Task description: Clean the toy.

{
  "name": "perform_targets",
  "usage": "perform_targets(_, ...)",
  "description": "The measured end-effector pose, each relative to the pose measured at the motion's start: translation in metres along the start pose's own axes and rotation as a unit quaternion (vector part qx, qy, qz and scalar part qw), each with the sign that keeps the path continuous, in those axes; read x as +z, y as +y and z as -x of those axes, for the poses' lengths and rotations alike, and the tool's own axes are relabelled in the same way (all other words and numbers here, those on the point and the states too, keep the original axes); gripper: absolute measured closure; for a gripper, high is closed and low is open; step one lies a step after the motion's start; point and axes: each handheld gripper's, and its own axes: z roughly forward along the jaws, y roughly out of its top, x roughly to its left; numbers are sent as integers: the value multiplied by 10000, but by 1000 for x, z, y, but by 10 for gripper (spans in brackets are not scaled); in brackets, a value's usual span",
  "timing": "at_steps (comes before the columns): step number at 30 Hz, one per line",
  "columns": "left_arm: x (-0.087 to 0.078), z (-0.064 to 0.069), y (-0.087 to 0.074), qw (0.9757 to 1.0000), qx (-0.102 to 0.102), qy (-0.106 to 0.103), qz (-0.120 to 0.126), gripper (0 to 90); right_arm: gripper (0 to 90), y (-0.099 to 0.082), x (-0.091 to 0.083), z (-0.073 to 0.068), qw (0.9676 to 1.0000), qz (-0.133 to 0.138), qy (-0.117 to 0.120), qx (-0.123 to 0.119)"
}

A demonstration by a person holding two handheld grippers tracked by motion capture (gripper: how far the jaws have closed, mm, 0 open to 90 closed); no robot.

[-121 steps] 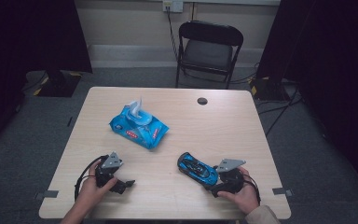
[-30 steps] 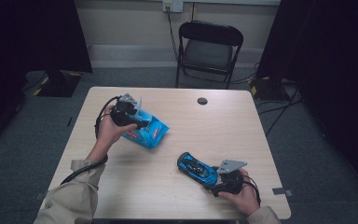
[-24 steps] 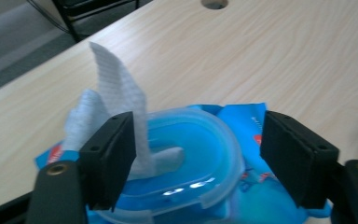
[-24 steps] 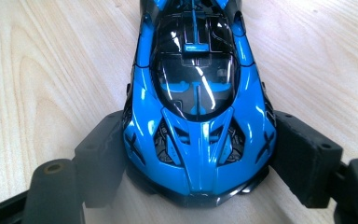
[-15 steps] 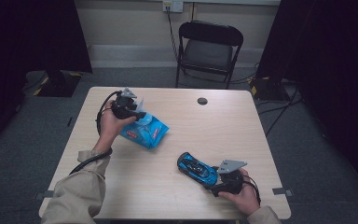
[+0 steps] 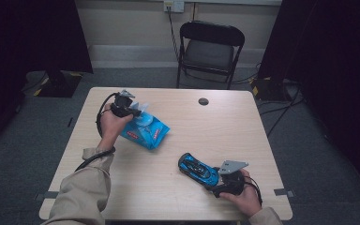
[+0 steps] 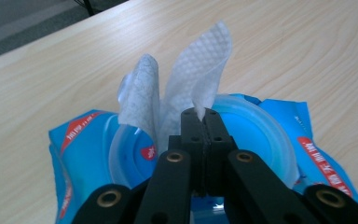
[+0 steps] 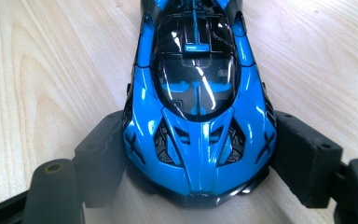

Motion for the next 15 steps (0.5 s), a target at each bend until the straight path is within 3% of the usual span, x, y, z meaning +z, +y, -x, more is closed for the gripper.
perform_targets(15,-29,5,17,9998,-176,-89,-18,900,245,0,0,0,10000,9,-4,0)
